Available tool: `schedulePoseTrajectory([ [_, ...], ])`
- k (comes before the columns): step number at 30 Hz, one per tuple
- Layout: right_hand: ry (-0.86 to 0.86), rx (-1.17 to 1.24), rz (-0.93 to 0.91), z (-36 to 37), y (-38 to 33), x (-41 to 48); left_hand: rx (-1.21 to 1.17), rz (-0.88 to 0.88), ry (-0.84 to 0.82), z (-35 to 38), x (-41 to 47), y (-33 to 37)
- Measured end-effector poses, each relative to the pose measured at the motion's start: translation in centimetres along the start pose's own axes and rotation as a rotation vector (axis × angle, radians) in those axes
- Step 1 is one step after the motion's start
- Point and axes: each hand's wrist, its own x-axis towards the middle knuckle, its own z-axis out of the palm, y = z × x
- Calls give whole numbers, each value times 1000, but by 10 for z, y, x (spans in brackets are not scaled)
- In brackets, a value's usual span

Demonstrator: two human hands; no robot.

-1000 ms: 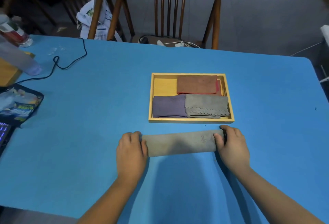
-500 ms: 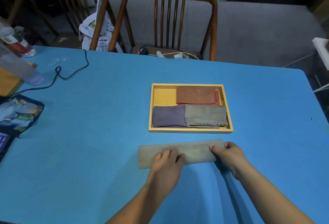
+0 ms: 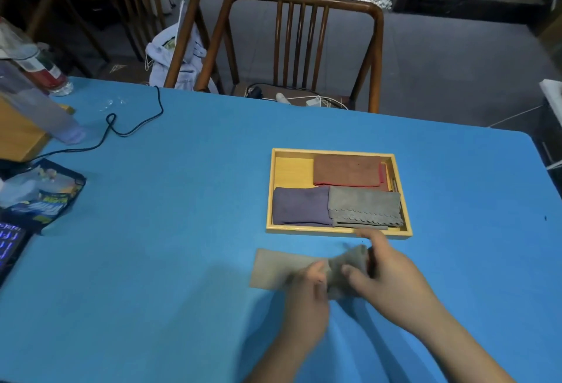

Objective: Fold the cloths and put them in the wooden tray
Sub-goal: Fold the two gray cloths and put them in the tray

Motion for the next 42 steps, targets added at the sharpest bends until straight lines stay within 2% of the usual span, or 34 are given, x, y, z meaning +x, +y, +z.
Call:
schedulePoseTrajectory([
  [1, 1, -51, -59, 10, -18, -1, -392, -194, 25, -8, -1, 2],
  [2, 11, -78, -88, 23, -36, 1, -673, -304, 23, -17, -2, 1],
  [4, 22, -42, -21, 49, -65, 12, -1058, -480, -26, -29, 0, -8],
  [6, 22, -112, 90, 76, -88, 23, -1211, -519, -86, -42, -1, -20],
  [8, 143, -243, -4, 102, -99, 24, -1280, -519, -175, -54, -2, -24],
  [9, 182, -230, -38, 113, -100, 23, -1309, -531, -197, -59, -2, -25],
  [10, 147, -157, -37, 122, -99, 23, -1327, -547, -201, -62, -1, -26],
  [13, -64, 264, 64, 128, -81, 22, -1218, -565, -149, -63, 1, -25],
  [15, 5, 479, 40, 121, -58, 15, -1027, -583, -68, -58, 1, -27],
  [16, 109, 442, -2, 117, -45, 12, -951, -603, -17, -55, 2, -28],
  [18, 298, 216, -6, 116, -14, 8, -885, -635, 79, -54, 3, -26],
  [19, 299, 166, 70, 115, -5, 8, -853, -644, 117, -54, 3, -24],
  [21, 116, 207, 238, 116, 3, 12, -751, -655, 184, -50, 4, -23],
  [23, -27, 229, 326, 118, 0, 18, -578, -652, 279, -51, 0, -27],
  [26, 13, 252, 410, 119, -2, 23, -88, -561, 423, -66, -3, -47],
  [29, 16, 286, 396, 117, -5, 23, 205, -487, 357, -73, 1, -60],
  [33, -52, 501, 216, 103, -11, 18, 180, -450, 256, -75, 8, -52],
  [35, -102, 555, 123, 86, -10, 19, 65, -420, 228, -81, 14, -42],
  [38, -129, 747, 56, 48, -7, 40, -142, -278, 146, -92, 39, -15],
  [40, -123, 814, 72, 24, -10, 66, -324, -313, 65, -100, 64, 10],
  [42, -113, 888, 76, 5, -16, 98, -386, -380, 27, -109, 89, 35],
])
